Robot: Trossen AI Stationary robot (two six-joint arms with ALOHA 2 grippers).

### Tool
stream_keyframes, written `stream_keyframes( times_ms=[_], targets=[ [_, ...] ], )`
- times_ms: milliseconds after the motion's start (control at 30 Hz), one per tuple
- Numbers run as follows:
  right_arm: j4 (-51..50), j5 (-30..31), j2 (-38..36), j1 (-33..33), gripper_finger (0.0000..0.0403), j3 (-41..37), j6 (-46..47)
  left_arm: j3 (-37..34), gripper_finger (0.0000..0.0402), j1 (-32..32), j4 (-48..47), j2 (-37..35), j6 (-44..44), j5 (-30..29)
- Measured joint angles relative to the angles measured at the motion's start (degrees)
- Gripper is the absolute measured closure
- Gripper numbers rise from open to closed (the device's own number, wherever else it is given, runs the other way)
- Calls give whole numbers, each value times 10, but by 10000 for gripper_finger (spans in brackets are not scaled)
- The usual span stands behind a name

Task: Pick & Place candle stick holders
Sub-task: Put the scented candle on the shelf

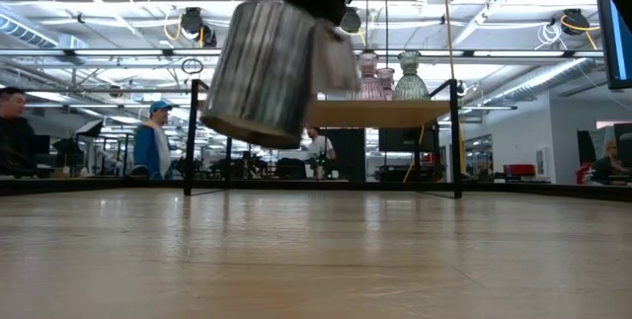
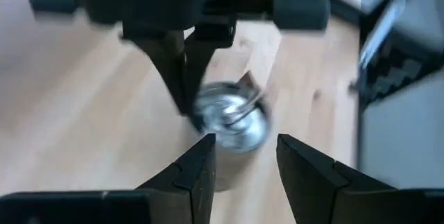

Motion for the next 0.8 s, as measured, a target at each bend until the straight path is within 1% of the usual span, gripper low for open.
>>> stream_keyframes(
  times_ms=[67, 133, 267, 433, 600, 800],
  targets=[
    [9, 35, 0, 2, 403, 0, -4, 0, 247, 0, 1, 0, -86, 0],
    [17, 72, 0, 5, 403, 0, -5, 0, 247, 0, 5, 8, -152, -2],
    [42, 116, 0, 13, 403, 5, 3, 1, 247, -6, 7, 11, -247, -7],
    [51, 174, 0, 26, 403, 25, 2, 0, 247, -9, -16, 27, -324, -9],
    [77, 193, -3, 37, 403, 34, 3, 1, 248, -9, -43, 36, -373, -12],
    [76, 210, -4, 45, 403, 34, 5, 1, 248, -9, -68, 35, -434, -12]
  ],
)
